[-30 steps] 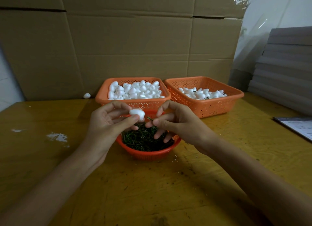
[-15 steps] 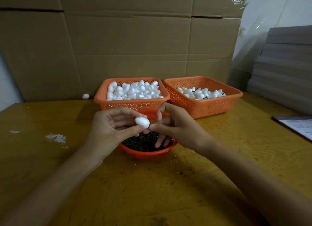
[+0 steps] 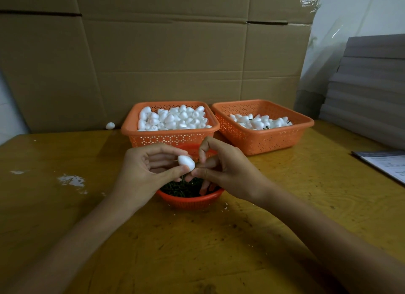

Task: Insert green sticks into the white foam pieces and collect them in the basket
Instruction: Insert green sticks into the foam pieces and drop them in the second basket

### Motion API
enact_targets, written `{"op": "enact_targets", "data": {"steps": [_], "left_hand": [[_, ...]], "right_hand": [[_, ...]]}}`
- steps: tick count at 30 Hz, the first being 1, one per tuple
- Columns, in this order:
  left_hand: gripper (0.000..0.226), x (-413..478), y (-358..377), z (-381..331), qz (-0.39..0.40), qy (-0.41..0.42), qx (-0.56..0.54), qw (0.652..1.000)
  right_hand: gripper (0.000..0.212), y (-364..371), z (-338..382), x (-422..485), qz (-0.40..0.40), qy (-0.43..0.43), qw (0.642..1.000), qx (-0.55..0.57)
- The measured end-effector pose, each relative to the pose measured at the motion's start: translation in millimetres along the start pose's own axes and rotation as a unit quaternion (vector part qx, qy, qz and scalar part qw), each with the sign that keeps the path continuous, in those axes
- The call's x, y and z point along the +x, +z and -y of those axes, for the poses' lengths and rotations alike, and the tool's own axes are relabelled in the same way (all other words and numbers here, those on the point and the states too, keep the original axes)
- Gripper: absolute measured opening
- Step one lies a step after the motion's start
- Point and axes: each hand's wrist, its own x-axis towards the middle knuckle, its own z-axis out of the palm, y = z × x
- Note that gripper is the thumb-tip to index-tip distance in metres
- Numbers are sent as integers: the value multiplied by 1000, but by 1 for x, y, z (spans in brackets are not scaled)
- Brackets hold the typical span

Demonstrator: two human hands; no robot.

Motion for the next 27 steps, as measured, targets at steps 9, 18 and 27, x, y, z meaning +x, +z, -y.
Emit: {"op": "enact_targets", "data": {"steps": [9, 18, 27], "left_hand": [[43, -6, 6, -5, 56, 44, 204, 976], [54, -17, 8, -7, 189, 163, 446, 859], [50, -18, 9, -7, 187, 174, 462, 849]], "right_hand": [[9, -67, -22, 4, -278, 34, 953, -115], [43, -118, -85, -12, -267, 210, 815, -470], [33, -34, -3, 4, -69, -10, 936, -345]]}}
